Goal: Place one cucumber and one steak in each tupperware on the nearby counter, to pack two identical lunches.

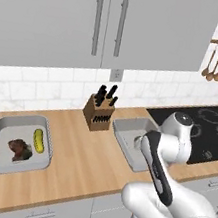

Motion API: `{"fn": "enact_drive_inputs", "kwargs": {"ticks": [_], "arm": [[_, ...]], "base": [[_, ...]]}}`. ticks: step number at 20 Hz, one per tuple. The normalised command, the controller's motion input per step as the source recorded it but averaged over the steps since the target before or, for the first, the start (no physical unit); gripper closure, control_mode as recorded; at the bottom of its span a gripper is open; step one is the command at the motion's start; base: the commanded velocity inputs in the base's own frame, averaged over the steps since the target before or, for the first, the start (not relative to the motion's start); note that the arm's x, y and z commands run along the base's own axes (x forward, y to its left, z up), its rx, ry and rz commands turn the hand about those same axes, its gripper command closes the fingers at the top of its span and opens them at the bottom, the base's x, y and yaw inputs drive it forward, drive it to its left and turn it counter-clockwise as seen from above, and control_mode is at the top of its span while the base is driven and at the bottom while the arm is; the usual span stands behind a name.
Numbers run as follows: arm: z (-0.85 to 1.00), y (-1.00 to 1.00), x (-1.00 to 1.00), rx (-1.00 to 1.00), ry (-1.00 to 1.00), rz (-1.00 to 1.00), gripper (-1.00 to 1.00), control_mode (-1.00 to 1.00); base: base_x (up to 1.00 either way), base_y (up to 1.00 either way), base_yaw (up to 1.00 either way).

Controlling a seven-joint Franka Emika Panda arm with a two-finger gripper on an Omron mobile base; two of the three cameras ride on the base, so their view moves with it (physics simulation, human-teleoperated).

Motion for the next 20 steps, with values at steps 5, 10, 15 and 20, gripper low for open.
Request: {"fn": "enact_drive_inputs", "kwargs": {"ticks": [5, 10, 15, 20], "arm": [[-0.32, 0.00, 0.48, 0.00, 0.01, 0.00, 1.00, -1.00], [-0.41, 0.00, 0.44, 0.00, 0.00, 0.00, 1.00, -1.00], [-0.39, 0.00, 0.43, 0.00, 0.00, 0.00, 1.00, -1.00], [-0.43, 0.00, 0.37, 0.00, 0.00, 0.00, -1.00, -1.00]], "base": [[0.00, 0.00, 0.00], [0.00, 0.00, 0.00], [0.00, 0.00, 0.00], [0.00, 0.00, 0.00]]}}
